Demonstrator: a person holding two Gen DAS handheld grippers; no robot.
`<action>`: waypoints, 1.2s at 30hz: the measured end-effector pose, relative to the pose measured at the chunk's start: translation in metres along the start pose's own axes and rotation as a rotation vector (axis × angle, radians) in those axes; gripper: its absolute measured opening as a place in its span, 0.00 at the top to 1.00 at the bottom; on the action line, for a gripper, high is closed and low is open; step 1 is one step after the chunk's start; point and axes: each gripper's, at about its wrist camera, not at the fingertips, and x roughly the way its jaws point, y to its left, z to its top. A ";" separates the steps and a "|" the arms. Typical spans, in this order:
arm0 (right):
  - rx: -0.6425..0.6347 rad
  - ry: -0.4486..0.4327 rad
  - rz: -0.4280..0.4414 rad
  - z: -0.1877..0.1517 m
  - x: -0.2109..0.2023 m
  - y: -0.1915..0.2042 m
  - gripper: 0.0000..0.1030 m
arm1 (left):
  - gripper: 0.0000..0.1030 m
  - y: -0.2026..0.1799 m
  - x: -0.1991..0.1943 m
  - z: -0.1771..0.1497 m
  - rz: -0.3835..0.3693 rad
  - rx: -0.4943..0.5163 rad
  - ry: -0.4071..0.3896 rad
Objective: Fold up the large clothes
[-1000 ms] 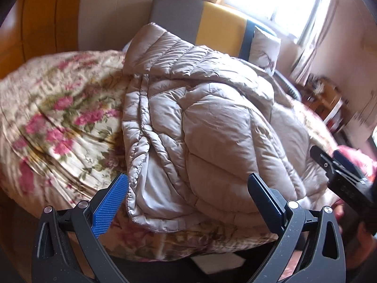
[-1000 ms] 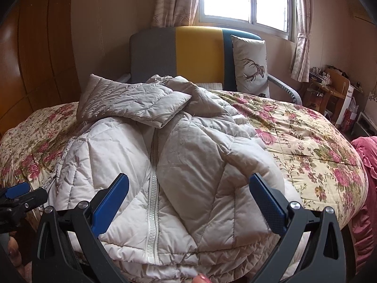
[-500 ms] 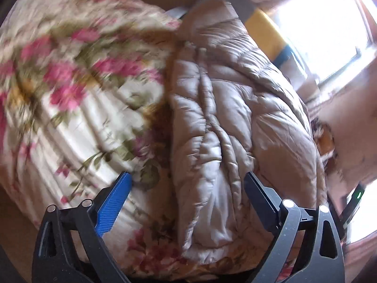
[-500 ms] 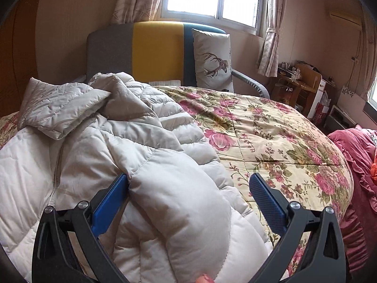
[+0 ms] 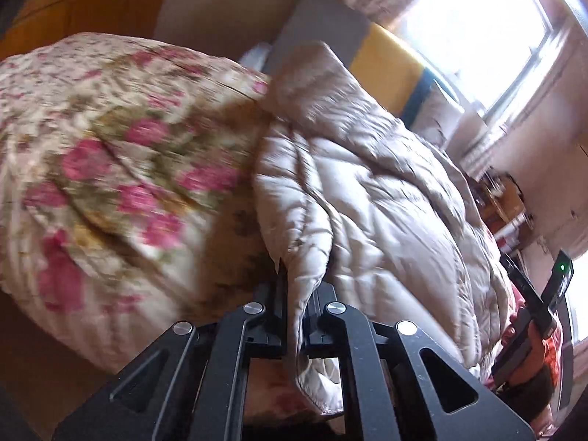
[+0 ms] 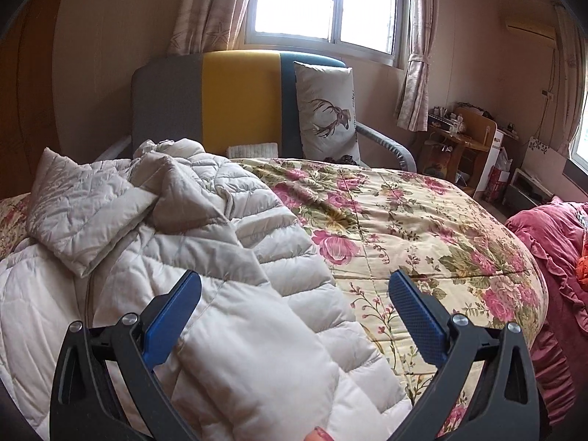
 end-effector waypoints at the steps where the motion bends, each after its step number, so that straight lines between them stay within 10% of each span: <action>1: 0.004 0.002 0.002 0.002 0.001 -0.001 0.02 | 0.96 0.011 -0.009 0.002 0.014 -0.008 -0.011; 12: -0.043 0.129 0.095 -0.017 0.029 0.017 0.02 | 0.97 0.099 -0.027 -0.030 0.256 -0.086 -0.013; 17: 0.003 0.225 0.148 -0.046 0.055 0.011 0.02 | 0.96 0.109 -0.029 -0.034 0.213 -0.148 -0.027; 19: 0.053 0.234 0.165 -0.044 0.055 -0.001 0.02 | 0.88 0.108 -0.033 -0.030 0.196 -0.158 -0.039; 21: 0.101 0.239 0.156 -0.041 0.051 -0.013 0.02 | 0.51 0.102 -0.046 -0.025 0.222 -0.149 -0.076; 23: 0.143 0.235 0.181 -0.039 0.042 -0.025 0.02 | 0.36 0.098 -0.055 -0.017 0.232 -0.146 -0.130; 31: 0.081 0.322 0.008 -0.057 0.020 -0.062 0.02 | 0.35 0.035 -0.068 0.011 0.323 0.037 -0.246; 36: 0.121 0.464 0.040 -0.082 0.036 -0.085 0.06 | 0.35 0.064 -0.071 0.026 0.362 -0.120 -0.219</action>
